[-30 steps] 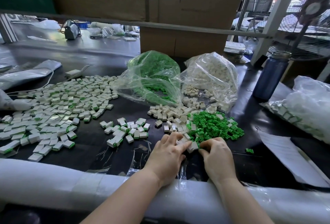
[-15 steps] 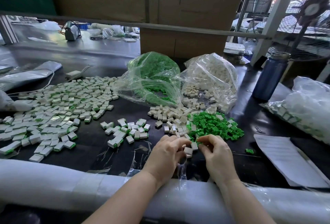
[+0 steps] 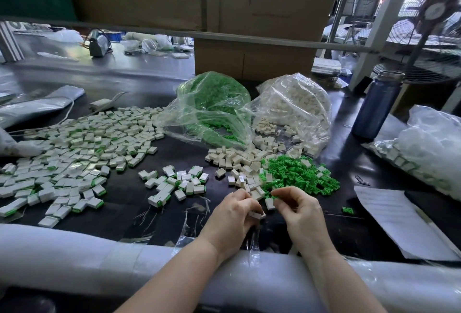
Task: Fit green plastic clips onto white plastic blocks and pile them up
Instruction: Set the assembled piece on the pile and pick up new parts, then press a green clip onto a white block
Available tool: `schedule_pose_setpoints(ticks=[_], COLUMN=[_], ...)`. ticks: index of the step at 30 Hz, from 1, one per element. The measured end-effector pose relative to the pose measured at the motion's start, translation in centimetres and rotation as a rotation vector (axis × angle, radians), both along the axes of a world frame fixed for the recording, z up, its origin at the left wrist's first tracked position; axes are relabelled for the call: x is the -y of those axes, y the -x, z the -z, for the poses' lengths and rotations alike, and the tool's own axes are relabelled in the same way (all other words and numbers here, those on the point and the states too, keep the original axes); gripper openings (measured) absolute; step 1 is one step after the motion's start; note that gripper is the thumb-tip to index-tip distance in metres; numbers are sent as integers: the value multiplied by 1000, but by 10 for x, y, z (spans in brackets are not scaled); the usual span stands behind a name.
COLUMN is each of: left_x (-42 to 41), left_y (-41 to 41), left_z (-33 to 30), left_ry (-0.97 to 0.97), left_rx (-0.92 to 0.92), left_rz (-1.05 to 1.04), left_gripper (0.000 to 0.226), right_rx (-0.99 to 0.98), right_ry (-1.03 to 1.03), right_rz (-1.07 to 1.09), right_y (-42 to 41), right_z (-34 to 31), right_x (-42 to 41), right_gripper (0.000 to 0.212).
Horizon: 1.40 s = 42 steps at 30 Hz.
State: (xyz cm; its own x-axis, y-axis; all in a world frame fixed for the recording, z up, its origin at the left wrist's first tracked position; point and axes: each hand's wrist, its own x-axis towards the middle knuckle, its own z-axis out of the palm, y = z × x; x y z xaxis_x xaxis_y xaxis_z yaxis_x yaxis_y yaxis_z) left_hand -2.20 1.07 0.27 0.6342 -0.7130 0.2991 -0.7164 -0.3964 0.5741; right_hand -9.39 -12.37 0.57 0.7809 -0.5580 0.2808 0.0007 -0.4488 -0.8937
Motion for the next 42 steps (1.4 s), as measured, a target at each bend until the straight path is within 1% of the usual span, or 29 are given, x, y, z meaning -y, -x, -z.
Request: schedule_pose_setpoints(ticks=[5, 9, 11, 13, 15, 18, 21, 24, 27, 30, 34, 37, 42], left_x=[-4, -6, -6, -6, -6, -5, -6, -7, -6, -7, -6, -6, -7], left_y=[1, 0, -1, -3, -4, -5, -5, -5, -5, -6, -5, -6, -7], left_z=[-2, -2, -2, -3, -3, -3, -2, -2, -4, -5, -7, -7, -6], left_ry=[138, 213, 261, 290, 313, 326, 326, 345, 369, 395, 488, 475, 483], left_rx=[-121, -247, -324, -375, -389, -401, -432, -452, -524, -600, -769, -779, -777], left_rz=[-33, -69, -94, -114, -119, -128, -125, -101, -84, -96, -72, -60, -99], left_gripper=[21, 20, 26, 27, 26, 26, 27, 26, 18, 15, 13, 11, 8], right_rx=[31, 12, -18, -65, -110, -112, -75, -26, -20, -20, -32, -48, -51], right_ry=[-95, -110, -116, -87, -19, 23, 1, -61, -107, -141, -151, -127, -130], right_rz=[-45, -87, -133, -201, -239, -211, -187, -188, -190, -187, -209, -215, -216], right_y=[0, 1, 2, 2, 1, 0, 0, 1, 1, 1, 1, 1, 1], right_z=[-1, -2, -4, -4, -3, -1, -1, -2, -2, -2, -3, -3, -4], right_x=[0, -2, -4, -6, -8, -9, -6, -4, -4, -4, -6, -7, -8], right_gripper=[18, 21, 22, 22, 21, 21, 21, 21, 21, 21, 22, 21, 20])
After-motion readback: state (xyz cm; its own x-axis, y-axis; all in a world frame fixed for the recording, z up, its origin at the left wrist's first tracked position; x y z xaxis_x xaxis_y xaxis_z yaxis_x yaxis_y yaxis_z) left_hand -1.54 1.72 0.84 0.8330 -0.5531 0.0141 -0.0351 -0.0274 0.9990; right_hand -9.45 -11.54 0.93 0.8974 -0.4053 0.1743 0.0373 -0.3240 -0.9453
